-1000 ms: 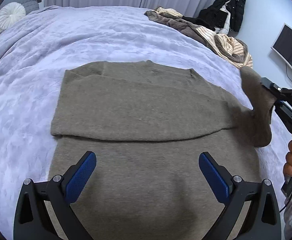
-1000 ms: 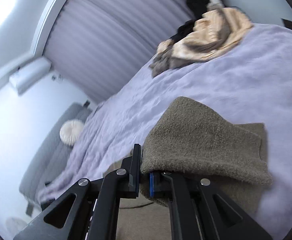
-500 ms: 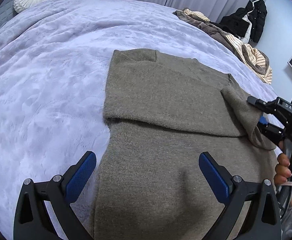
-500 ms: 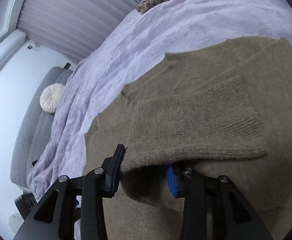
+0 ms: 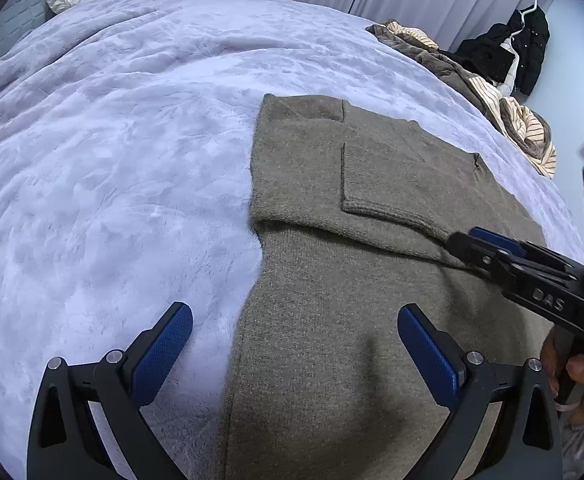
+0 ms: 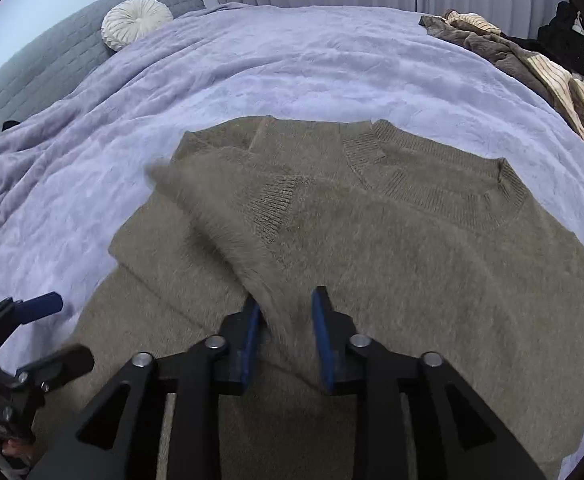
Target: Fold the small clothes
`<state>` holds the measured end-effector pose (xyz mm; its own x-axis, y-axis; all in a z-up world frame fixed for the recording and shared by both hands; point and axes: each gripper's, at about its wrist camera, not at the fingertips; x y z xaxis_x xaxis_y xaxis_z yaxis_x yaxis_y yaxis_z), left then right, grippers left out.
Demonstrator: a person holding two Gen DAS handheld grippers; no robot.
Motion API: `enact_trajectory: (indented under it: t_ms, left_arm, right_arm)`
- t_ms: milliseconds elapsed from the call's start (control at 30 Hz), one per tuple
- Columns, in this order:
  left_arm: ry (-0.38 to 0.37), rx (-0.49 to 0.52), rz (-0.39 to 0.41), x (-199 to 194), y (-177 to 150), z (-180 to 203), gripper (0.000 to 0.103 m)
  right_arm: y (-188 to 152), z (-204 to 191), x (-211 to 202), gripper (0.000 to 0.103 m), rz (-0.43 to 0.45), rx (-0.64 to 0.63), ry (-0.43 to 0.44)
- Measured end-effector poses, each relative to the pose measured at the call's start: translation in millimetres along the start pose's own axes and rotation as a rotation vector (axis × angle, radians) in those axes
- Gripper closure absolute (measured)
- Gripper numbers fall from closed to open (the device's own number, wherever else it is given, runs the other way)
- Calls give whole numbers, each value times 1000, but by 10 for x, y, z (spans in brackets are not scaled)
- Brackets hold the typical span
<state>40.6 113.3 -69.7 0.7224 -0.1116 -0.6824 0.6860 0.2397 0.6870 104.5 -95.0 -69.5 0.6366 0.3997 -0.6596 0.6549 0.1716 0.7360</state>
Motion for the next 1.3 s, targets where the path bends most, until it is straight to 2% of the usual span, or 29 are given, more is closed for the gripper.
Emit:
enact_trajectory:
  t_ms: [100, 333, 400, 500, 533, 567, 600, 633, 700, 767, 867, 933, 1033, 1200, 1300]
  left_arm:
    - [-15, 4, 8, 6, 30, 55, 0]
    - [-50, 40, 47, 170, 271, 335, 0]
    - [-43, 42, 54, 255, 373, 418, 0]
    - [-16, 54, 57, 363, 488, 515, 0]
    - [-9, 57, 58, 383, 511, 537, 0]
    - [-8, 60, 59, 394, 526, 549, 0]
    - [-3, 67, 60, 406, 539, 558, 0]
    - [5, 76, 61, 417, 544, 562, 0]
    - [22, 91, 55, 460, 523, 545, 0]
    - [37, 97, 31, 530, 480, 508, 0]
    - [54, 89, -2, 587, 429, 460, 0]
    - [33, 83, 0, 555, 439, 448, 0]
    - [12, 114, 26, 506, 530, 479, 0]
    - [-16, 148, 49, 534, 690, 659, 0]
    - [-28, 194, 18, 674, 660, 832, 0]
  right_arm:
    - [-122, 317, -400, 52, 30, 136, 22]
    - [-865, 1693, -1210, 52, 142, 839, -21]
    - [-1050, 1939, -1331, 52, 182, 968, -53]
    - [-1178, 2151, -1332, 52, 236, 1093, -58]
    - [-1185, 2195, -1310, 59, 250, 1119, -69]
    - [-1171, 2228, -1286, 81, 253, 1126, -87]
    - [-1135, 2232, -1279, 94, 252, 1108, -105]
    - [-1085, 2231, -1310, 97, 268, 1069, -115]
    - [-967, 2191, -1407, 97, 296, 936, -152]
    - [-964, 2238, -1437, 97, 267, 866, -188]
    - [-1113, 2354, -1345, 97, 202, 871, -184]
    - [-1173, 2388, -1356, 96, 202, 896, -154]
    - [-1161, 2355, -1492, 92, 193, 886, -159]
    - [-1009, 2229, -1853, 92, 315, 793, -192]
    - [-865, 2208, -1770, 92, 297, 769, -183]
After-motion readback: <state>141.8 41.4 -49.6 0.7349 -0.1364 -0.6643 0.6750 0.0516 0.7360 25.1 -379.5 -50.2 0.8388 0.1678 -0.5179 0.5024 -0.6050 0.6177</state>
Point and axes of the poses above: each gripper's, at about its wrist camera, not at the fingertips, and x roughly the way its jaws point, z to its right, y to its top, and after that the axes turned 15 degrees about z, right-handed
